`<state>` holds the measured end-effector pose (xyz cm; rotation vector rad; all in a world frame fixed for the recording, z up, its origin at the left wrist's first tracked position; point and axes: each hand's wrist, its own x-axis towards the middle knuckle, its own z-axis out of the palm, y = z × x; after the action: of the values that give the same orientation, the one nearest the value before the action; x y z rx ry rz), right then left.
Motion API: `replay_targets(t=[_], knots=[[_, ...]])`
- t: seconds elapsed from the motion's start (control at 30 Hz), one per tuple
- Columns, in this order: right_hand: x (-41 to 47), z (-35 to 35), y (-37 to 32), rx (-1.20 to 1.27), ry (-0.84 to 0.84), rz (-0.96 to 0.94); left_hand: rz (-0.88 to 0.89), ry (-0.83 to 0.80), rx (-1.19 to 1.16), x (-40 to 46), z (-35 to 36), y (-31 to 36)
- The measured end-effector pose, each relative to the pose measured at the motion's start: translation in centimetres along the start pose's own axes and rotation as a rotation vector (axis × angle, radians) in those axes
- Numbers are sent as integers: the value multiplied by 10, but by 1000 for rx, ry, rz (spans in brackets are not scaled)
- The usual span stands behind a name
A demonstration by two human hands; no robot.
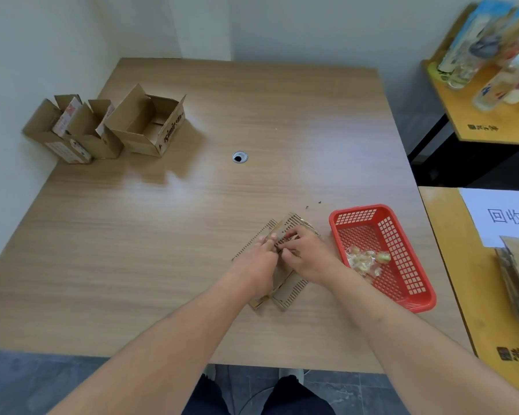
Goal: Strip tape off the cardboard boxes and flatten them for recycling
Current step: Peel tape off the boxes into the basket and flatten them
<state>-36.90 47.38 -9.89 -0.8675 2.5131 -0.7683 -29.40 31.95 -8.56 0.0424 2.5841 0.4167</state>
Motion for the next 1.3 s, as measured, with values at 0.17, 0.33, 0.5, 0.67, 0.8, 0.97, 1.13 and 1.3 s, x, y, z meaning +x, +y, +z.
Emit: replay_targets(t=[0.17,0.33,0.5,0.67,0.8,0.97,1.13,1.3], knots=[[3,6,2,233,176,243,-7,76,-23,-2,3,3],[6,7,-9,308,254,360,-16,119,-43,-1,6,-1],[6,-3,6,192,467,342,-12,99,-40,1,0,-3],[0,3,16,13,258,83,-14,88,19,2,4,0],[1,-2,16,94,159,85,-15,88,30,3,4,2],[7,2,11,75,119,206,-29,89,32,3,3,3],[7,10,6,-200,129,152,-22,79,35,1,1,4],[15,-8,7,-157,308,208,-10,85,28,0,-4,3]])
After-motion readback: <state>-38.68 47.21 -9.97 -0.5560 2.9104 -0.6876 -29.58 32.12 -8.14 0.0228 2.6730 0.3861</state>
